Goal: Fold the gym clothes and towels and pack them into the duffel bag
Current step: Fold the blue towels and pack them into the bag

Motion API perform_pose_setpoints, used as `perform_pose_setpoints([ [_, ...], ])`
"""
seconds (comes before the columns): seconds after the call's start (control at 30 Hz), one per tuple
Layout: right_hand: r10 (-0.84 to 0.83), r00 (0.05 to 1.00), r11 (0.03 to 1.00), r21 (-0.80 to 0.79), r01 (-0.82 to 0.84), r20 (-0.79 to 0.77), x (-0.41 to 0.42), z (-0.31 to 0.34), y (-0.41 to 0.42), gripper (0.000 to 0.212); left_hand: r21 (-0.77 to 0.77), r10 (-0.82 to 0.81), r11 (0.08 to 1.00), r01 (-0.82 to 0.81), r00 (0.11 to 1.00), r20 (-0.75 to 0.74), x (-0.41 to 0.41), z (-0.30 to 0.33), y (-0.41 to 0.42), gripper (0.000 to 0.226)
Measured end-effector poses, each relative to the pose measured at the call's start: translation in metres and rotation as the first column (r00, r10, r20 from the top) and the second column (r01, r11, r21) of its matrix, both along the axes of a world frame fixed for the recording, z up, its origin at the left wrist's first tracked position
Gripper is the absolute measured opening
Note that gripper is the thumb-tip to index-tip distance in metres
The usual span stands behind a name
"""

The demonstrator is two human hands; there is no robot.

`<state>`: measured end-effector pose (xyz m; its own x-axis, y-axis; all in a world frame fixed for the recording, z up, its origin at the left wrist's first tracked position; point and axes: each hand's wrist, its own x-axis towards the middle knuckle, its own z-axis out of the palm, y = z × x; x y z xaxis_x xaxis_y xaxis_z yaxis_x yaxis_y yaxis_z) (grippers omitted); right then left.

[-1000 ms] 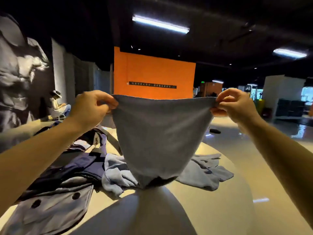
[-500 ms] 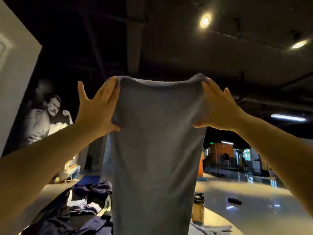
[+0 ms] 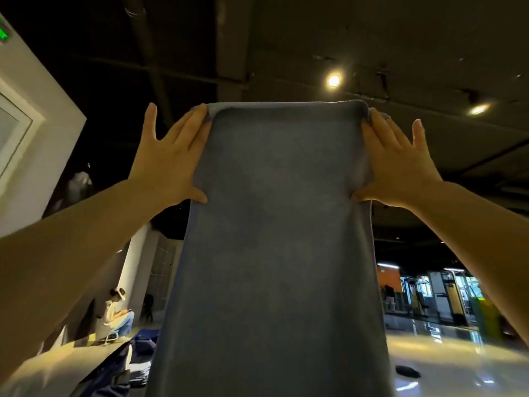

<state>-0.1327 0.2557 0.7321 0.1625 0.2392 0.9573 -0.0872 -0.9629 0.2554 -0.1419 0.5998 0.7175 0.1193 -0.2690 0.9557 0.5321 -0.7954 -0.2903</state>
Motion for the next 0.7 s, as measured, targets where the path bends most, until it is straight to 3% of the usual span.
perform_pose_setpoints([
  [0.43, -0.065, 0.992, 0.998, -0.033, 0.062, -0.110, 0.048, -0.063, 0.007, 0.127, -0.036, -0.096, 0.995, 0.091, 0.980, -0.175, 0.061, -0.060, 0.006, 0.134],
  [0.57, -0.080, 0.977, 0.997, -0.017, 0.078, -0.196, 0.086, -0.083, 0.008, 0.125, 0.003, -0.060, 0.998, 0.062, 0.969, -0.239, 0.099, -0.078, 0.011, 0.138],
  [0.7, -0.042, 0.957, 0.998, 0.040, 0.056, -0.287, 0.136, -0.100, 0.009, 0.125, 0.066, -0.119, 0.987, 0.144, 0.952, -0.283, 0.144, -0.094, 0.014, 0.138],
])
